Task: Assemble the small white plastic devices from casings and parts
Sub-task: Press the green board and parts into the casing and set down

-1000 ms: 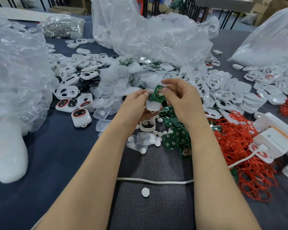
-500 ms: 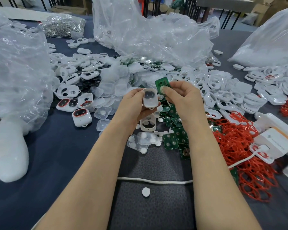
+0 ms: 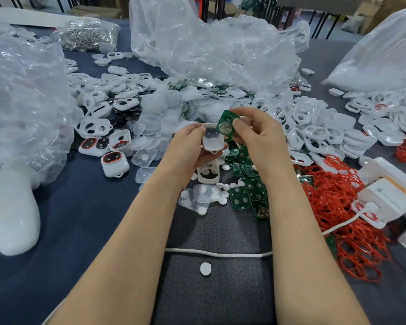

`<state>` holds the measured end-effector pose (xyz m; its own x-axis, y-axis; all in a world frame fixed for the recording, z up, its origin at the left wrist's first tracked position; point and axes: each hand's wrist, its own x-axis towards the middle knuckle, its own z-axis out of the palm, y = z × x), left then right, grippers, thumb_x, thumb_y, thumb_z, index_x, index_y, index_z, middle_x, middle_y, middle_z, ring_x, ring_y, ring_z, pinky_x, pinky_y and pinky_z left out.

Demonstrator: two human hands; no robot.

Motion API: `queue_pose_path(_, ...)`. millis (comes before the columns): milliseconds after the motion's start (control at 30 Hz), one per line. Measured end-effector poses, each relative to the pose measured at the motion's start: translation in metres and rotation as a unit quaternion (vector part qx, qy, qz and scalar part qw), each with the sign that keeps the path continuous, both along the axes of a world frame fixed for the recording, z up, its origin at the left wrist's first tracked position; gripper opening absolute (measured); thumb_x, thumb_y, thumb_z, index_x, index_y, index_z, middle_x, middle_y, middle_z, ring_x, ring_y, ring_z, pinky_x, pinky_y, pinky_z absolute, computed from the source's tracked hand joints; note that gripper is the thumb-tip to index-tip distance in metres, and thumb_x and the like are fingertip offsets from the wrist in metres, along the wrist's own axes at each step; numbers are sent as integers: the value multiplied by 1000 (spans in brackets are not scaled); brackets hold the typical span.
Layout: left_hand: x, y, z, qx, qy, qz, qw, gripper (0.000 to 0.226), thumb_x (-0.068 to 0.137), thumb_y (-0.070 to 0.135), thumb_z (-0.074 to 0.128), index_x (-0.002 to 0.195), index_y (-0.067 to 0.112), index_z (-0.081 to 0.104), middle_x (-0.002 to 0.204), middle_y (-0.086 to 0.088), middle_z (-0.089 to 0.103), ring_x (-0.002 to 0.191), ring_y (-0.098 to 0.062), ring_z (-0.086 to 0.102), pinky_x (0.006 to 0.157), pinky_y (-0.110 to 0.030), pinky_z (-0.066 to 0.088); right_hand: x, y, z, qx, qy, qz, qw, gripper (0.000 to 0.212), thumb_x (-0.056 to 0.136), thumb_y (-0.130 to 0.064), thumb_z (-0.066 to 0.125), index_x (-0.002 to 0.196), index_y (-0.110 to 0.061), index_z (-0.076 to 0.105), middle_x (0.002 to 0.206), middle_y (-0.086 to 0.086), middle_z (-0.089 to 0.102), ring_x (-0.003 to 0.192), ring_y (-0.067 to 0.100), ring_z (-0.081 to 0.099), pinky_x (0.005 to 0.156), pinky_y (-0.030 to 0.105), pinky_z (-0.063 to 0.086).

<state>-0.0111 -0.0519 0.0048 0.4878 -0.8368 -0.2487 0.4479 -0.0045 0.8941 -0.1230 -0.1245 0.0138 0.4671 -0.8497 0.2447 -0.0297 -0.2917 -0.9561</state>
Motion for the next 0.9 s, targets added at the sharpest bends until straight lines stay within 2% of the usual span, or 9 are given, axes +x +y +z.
queue_pose_path(67,-1,0,0,-2,-2,-3,1000,19,103,10,38,99,8,57,105,-19,66,73,-23,71,68,-29,60,1,1,0,-53,40,-9,998,23,92,-10,58,94,-31,66,83,-5,62,79,4,58,72,12,48)
queue_pose_path(200,0,1,0,-3,-10,-12,1000,17,102,11,40,101,8,56,103,-17,67,74,-23,70,70,-30,60,2,5,1,-81,75,18,994,21,92,-11,59,94,-31,66,84,-11,61,83,2,57,70,8,45)
queue_pose_path(367,0,1,0,-2,-21,-11,1000,15,102,11,42,98,9,56,88,-10,67,61,-14,70,66,-29,60,1,7,1,-107,109,35,988,23,92,-11,58,93,-33,65,86,-17,62,82,-5,54,76,13,44)
queue_pose_path(433,0,1,0,-1,-22,-11,1000,15,102,11,42,101,8,56,85,-9,66,59,-12,70,64,-28,60,2,8,1,-115,120,35,985,22,92,-11,58,94,-32,65,90,-12,64,86,0,56,80,20,46)
queue_pose_path(567,0,1,1,0,-24,-12,1000,15,102,12,41,107,7,54,85,-8,66,59,-12,69,67,-29,59,3,9,1,-118,128,32,984,22,92,-11,57,95,-31,66,92,-5,66,88,20,60,81,32,49)
queue_pose_path(900,1,1,-1,3,-41,-14,999,17,101,11,42,94,13,57,84,-7,66,60,-11,69,67,-29,60,3,8,-1,-122,138,36,982,24,93,-11,56,94,-33,65,93,-8,66,88,24,59,80,30,50)
